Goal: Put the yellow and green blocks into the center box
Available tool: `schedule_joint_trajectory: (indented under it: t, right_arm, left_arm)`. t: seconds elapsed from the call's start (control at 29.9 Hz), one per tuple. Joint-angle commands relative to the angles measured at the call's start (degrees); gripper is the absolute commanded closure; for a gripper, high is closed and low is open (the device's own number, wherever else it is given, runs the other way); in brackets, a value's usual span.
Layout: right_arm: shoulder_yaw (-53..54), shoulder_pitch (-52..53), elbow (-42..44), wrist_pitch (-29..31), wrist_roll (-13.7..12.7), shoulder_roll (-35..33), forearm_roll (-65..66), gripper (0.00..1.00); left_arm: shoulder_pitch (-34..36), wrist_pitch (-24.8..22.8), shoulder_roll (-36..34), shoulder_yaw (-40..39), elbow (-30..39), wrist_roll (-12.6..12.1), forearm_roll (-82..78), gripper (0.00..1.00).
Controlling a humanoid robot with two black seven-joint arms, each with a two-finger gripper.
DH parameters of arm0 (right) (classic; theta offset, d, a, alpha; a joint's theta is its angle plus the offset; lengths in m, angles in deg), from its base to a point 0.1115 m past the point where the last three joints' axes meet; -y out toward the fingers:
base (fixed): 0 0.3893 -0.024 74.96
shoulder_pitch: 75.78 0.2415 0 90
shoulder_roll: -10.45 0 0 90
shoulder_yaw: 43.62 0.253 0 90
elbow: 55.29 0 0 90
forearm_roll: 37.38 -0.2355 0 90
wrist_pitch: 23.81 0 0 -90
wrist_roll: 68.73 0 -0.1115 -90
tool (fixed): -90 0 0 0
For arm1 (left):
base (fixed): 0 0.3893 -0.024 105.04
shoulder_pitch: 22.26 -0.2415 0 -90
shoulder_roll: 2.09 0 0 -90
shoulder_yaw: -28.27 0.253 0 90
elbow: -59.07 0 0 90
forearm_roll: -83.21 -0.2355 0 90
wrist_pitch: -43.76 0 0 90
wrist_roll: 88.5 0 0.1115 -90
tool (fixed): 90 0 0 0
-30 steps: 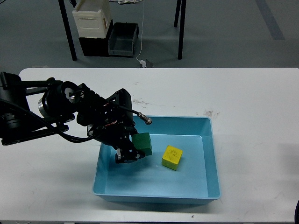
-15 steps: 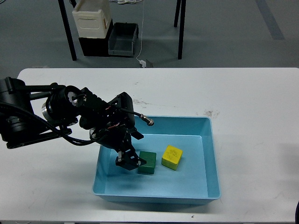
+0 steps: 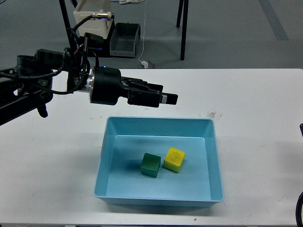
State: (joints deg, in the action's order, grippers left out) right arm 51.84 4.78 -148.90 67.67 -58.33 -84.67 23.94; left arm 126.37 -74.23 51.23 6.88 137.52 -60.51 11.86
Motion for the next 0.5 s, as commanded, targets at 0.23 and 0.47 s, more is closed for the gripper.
schedule_joint_trajectory:
  t: [0.23,0.47]
  right_arm:
    - [-0.1,4.5,0.1,-0.2,-0.2,2.5,-17.1,0.0]
    - [-0.1,5.0,2.3,0.4,-0.6,2.2,-35.0,0.0]
  left_arm:
    - [-34.8,2.3,4.6,-31.9,-0.1,0.0,27.6,0.0]
    - [-43.9,8.2,6.2,-34.2,0.7,0.0,50.0,0.0]
